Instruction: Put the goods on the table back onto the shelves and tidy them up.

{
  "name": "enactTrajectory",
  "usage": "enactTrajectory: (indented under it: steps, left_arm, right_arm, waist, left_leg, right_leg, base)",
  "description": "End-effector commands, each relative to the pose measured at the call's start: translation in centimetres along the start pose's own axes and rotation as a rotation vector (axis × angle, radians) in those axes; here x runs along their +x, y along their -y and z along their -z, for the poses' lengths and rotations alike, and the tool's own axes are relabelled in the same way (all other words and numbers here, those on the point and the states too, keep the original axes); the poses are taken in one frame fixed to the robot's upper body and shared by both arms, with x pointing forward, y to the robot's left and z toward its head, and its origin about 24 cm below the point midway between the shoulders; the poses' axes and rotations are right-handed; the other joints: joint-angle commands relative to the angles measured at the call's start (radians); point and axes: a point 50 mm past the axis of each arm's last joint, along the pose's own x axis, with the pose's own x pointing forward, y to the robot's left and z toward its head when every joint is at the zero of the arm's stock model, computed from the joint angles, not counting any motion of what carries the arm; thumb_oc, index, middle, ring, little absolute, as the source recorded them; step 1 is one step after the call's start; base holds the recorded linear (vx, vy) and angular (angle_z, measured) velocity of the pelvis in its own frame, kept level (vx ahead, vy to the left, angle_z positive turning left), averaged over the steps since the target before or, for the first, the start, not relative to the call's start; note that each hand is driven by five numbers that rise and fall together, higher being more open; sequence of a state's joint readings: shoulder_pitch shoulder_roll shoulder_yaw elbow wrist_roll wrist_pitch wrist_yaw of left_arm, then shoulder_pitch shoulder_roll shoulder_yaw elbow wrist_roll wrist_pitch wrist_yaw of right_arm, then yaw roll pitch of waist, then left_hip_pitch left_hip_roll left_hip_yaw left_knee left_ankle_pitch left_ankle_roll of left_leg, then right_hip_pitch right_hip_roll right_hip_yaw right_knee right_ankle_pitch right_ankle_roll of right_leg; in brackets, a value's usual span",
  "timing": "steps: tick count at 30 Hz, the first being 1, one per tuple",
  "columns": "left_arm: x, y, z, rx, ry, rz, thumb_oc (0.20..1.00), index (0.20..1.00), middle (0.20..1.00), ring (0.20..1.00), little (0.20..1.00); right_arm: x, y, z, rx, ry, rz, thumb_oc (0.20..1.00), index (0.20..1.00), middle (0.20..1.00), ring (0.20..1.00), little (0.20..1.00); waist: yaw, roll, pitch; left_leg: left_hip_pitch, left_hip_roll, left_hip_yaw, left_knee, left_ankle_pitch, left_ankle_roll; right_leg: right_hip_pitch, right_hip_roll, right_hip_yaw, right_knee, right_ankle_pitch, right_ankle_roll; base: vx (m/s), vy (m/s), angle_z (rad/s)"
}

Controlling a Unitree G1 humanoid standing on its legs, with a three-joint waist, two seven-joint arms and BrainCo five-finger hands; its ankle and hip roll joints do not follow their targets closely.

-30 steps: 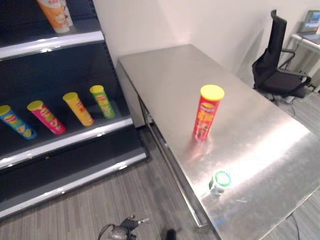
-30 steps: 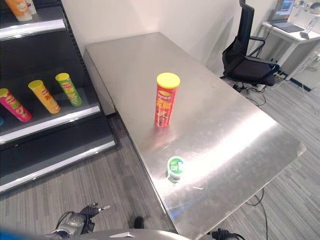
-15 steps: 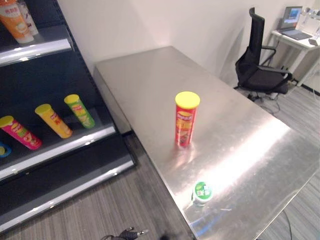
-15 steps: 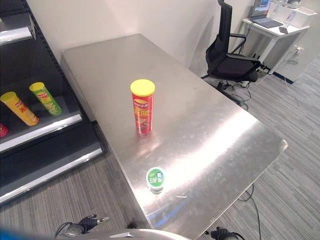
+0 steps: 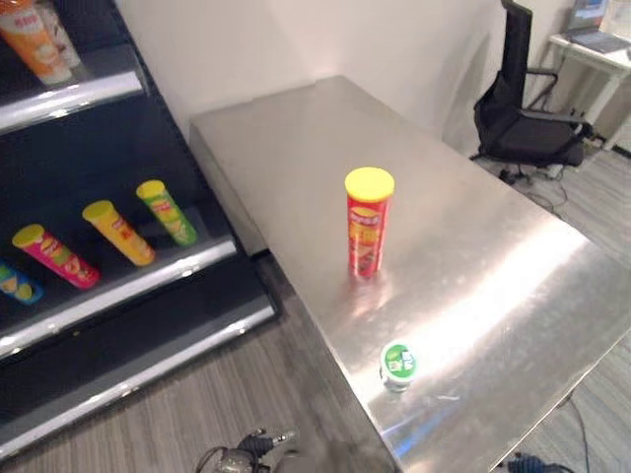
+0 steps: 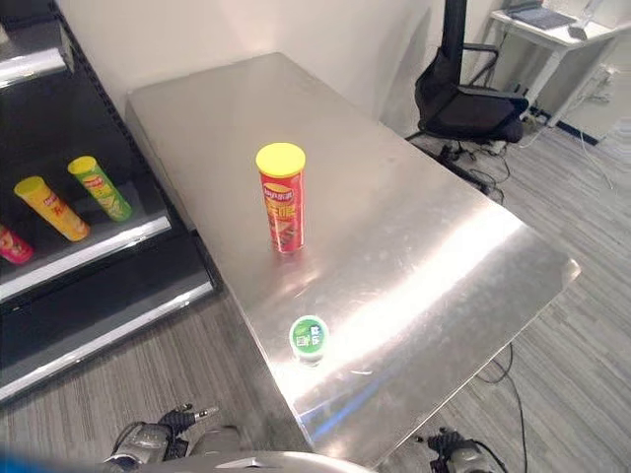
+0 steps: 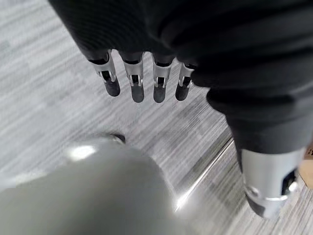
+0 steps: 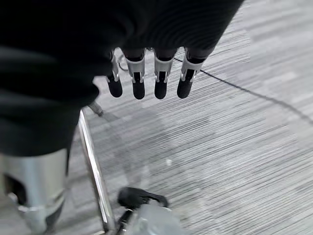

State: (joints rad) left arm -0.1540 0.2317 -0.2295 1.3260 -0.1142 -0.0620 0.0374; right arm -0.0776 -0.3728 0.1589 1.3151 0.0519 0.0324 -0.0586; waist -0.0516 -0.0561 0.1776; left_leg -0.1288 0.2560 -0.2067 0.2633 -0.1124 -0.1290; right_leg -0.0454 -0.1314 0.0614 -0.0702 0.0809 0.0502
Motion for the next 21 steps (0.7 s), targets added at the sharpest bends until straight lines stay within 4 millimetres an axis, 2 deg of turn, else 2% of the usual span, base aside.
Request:
enactTrajectory:
  steps: [1, 2, 3, 4, 5, 6, 7, 8, 9, 11, 12, 14, 17, 18, 19, 21]
  left_arm:
    - [-0.1, -1.1, -0.3, 0.018, 0.060, -0.043, 1.000, 1.000, 1.000, 1.000, 1.000]
    - [-0.1, -1.2, -0.5, 0.041, 0.064, -0.043, 1.000, 1.000, 1.000, 1.000, 1.000]
    - [-0.1, -1.9, -1.2, 0.080, 0.084, -0.059, 1.000, 1.000, 1.000, 1.000, 1.000]
    - [-0.1, -1.9, -1.2, 0.080, 0.084, -0.059, 1.000, 1.000, 1.000, 1.000, 1.000]
    - [-0.1, -2.4, -1.5, 0.109, 0.090, -0.068, 1.000, 1.000, 1.000, 1.000, 1.000]
    - [-0.1, -2.8, -1.3, 0.115, 0.080, -0.072, 1.000, 1.000, 1.000, 1.000, 1.000]
    - [-0.1, -3.3, -1.4, 0.076, 0.080, -0.080, 1.000, 1.000, 1.000, 1.000, 1.000]
    - [-0.1, -3.3, -1.4, 0.076, 0.080, -0.080, 1.000, 1.000, 1.000, 1.000, 1.000]
    - [-0.1, -3.4, -1.1, 0.068, 0.065, -0.077, 1.000, 1.000, 1.000, 1.000, 1.000]
    - [-0.2, -3.7, -0.3, 0.077, 0.032, -0.082, 1.000, 1.000, 1.000, 1.000, 1.000]
    - [-0.3, -3.7, 0.1, 0.076, 0.018, -0.083, 1.000, 1.000, 1.000, 1.000, 1.000]
    - [-0.3, -3.8, 0.6, 0.061, 0.003, -0.083, 1.000, 1.000, 1.000, 1.000, 1.000]
    - [-0.3, -3.3, 0.8, 0.080, 0.001, -0.066, 1.000, 1.000, 1.000, 1.000, 1.000]
    - [-0.3, -3.0, 0.7, 0.080, 0.005, -0.059, 1.000, 1.000, 1.000, 1.000, 1.000]
    - [-0.2, -2.6, 0.3, 0.073, 0.019, -0.049, 1.000, 1.000, 1.000, 1.000, 1.000]
    - [-0.2, -1.8, 0.1, 0.083, 0.032, -0.026, 1.000, 1.000, 1.000, 1.000, 1.000]
  right_arm:
    - [-0.1, 0.9, 0.9, 0.034, -0.022, 0.029, 1.000, 1.000, 1.000, 1.000, 1.000]
    - [0.0, 0.8, 0.4, 0.040, -0.012, 0.027, 1.000, 1.000, 1.000, 1.000, 1.000]
    - [0.1, 0.6, -0.8, 0.040, 0.019, 0.029, 1.000, 1.000, 1.000, 1.000, 1.000]
    - [0.1, 0.6, -0.8, 0.040, 0.019, 0.029, 1.000, 1.000, 1.000, 1.000, 1.000]
    - [0.1, 0.4, -1.7, 0.030, 0.049, 0.027, 1.000, 1.000, 1.000, 1.000, 1.000]
    - [0.1, -0.1, -1.8, 0.017, 0.051, 0.012, 1.000, 1.000, 1.000, 1.000, 1.000]
    - [0.0, -0.5, -1.5, 0.011, 0.044, 0.002, 1.000, 1.000, 1.000, 1.000, 1.000]
    - [0.0, -0.5, -1.5, 0.011, 0.044, 0.002, 1.000, 1.000, 1.000, 1.000, 1.000]
    - [0.0, -0.4, -1.3, 0.013, 0.034, 0.002, 1.000, 1.000, 1.000, 1.000, 1.000]
    - [0.0, -0.3, -0.8, 0.023, 0.016, 0.007, 1.000, 1.000, 1.000, 1.000, 1.000]
    - [0.0, -0.3, -0.4, 0.039, 0.005, 0.009, 1.000, 1.000, 1.000, 1.000, 1.000]
    - [0.0, -0.1, 0.5, 0.058, -0.026, 0.019, 1.000, 1.000, 1.000, 1.000, 1.000]
    - [-0.1, -0.2, 1.4, 0.073, -0.048, 0.016, 1.000, 1.000, 1.000, 1.000, 1.000]
    - [-0.1, -0.5, 1.5, 0.070, -0.052, 0.006, 1.000, 1.000, 1.000, 1.000, 1.000]
    - [-0.1, -0.4, 1.5, 0.063, -0.054, 0.008, 1.000, 1.000, 1.000, 1.000, 1.000]
    - [-0.1, -0.5, 1.3, 0.054, -0.043, 0.005, 1.000, 1.000, 1.000, 1.000, 1.000]
  waist:
    - [-0.003, 0.021, -0.026]
    - [-0.014, 0.022, -0.028]
    - [-0.011, 0.017, -0.013]
    - [-0.012, 0.015, -0.016]
    - [-0.007, 0.020, -0.011]
    - [-0.017, 0.032, 0.000]
    - [0.000, 0.041, 0.000]
    - [-0.001, 0.042, 0.002]
    - [0.011, 0.050, 0.003]
    - [0.016, 0.061, -0.007]
    - [0.017, 0.064, -0.007]
    - [0.026, 0.064, -0.011]
    - [0.026, 0.055, -0.023]
    - [0.022, 0.051, -0.023]
    - [0.019, 0.048, -0.021]
    - [0.016, 0.044, -0.025]
  left_leg:
    - [0.068, -0.042, -0.079, -0.064, -0.023, -0.024]
    - [0.078, -0.066, -0.050, -0.079, -0.049, -0.020]
    - [0.101, -0.096, 0.009, -0.116, -0.079, -0.002]
    - [0.098, -0.098, 0.009, -0.119, -0.076, -0.001]
    - [0.098, -0.111, 0.048, -0.135, -0.069, 0.009]
    - [0.108, -0.145, 0.080, -0.186, -0.036, 0.037]
    - [0.097, -0.192, 0.088, -0.233, 0.005, 0.063]
    - [0.101, -0.192, 0.087, -0.235, 0.005, 0.062]
    - [0.101, -0.213, 0.095, -0.272, 0.031, 0.082]
    - [0.104, -0.231, 0.122, -0.312, 0.056, 0.097]
    - [0.112, -0.237, 0.127, -0.321, 0.063, 0.102]
    - [0.119, -0.250, 0.152, -0.328, 0.073, 0.107]
    - [0.132, -0.278, 0.159, -0.337, 0.071, 0.114]
    - [0.137, -0.282, 0.158, -0.337, 0.071, 0.115]
    - [0.145, -0.289, 0.154, -0.337, 0.070, 0.116]
    - [0.157, -0.293, 0.155, -0.338, 0.065, 0.117]
  right_leg:
    - [0.067, -0.168, 0.147, 0.069, -0.122, 0.168]
    - [0.038, -0.198, 0.146, 0.067, -0.065, 0.176]
    - [-0.053, -0.248, 0.116, 0.056, 0.125, 0.172]
    - [-0.057, -0.251, 0.117, 0.056, 0.127, 0.173]
    - [-0.066, -0.263, 0.038, 0.031, 0.149, 0.170]
    - [-0.089, -0.174, 0.042, 0.061, 0.096, 0.148]
    - [-0.066, -0.105, 0.027, 0.076, 0.024, 0.142]
    - [-0.063, -0.104, 0.025, 0.077, 0.022, 0.142]
    - [-0.052, -0.050, -0.010, 0.129, -0.045, 0.116]
    - [-0.026, 0.012, -0.043, 0.171, -0.127, 0.097]
    - [-0.018, 0.040, -0.036, 0.203, -0.152, 0.087]
    - [0.015, 0.077, -0.069, 0.229, -0.192, 0.073]
    - [0.053, 0.114, -0.042, 0.189, -0.201, 0.055]
    - [0.044, 0.130, -0.017, 0.174, -0.193, 0.044]
    - [0.050, 0.138, 0.000, 0.120, -0.161, 0.050]
    - [0.067, 0.140, 0.003, 0.068, -0.141, 0.046]
  base:
    - [0.05, 0.712, -0.43]
    - [-0.09, 0.908, -0.53]
    - [-0.13, 0.628, -0.45]
    - [-0.20, 0.558, -0.54]
    - [-0.21, 0.542, -0.62]
    - [-0.33, 0.843, -0.71]
    - [-0.25, 0.699, -0.58]
    - [-0.20, 0.471, -0.43]
    - [-0.13, 0.262, -0.28]
    - [-0.16, 0.322, -0.23]
    - [-0.12, 0.240, -0.31]
    - [-0.09, 0.151, -0.21]
    - [-0.02, 0.061, -0.22]
    - [0.01, -0.005, -0.18]
    - [0.02, -0.028, -0.13]
    - [0.03, -0.027, -0.08]
